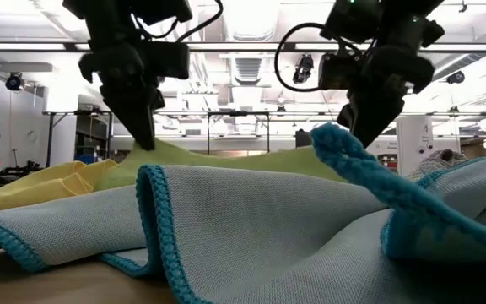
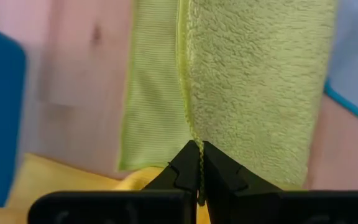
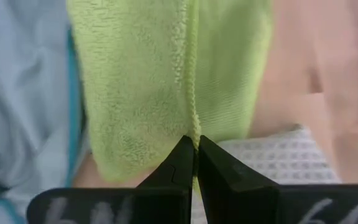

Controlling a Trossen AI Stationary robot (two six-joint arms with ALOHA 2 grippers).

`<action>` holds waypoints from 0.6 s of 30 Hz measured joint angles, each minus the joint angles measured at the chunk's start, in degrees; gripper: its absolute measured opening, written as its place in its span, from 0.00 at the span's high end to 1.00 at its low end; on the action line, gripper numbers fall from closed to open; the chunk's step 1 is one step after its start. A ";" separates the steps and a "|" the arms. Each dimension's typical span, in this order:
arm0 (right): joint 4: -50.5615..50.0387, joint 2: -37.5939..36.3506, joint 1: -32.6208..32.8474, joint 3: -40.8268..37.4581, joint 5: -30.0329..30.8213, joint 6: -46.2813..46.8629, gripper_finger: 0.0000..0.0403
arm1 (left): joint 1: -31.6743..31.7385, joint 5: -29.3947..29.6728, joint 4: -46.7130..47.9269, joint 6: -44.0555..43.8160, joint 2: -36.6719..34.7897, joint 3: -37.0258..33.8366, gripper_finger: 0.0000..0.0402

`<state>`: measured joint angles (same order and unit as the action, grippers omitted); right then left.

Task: Fold microfiber towels
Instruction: Fold the green microfiber towel

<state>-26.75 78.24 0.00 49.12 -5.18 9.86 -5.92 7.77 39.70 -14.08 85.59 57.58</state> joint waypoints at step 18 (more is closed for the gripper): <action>1.08 0.48 -2.42 0.00 3.58 -2.42 0.98 | 1.84 4.22 -1.02 1.02 0.80 -2.09 1.00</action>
<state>-25.66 78.72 -2.42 49.12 -1.60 7.44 -4.08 11.99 38.68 -13.06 86.38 55.49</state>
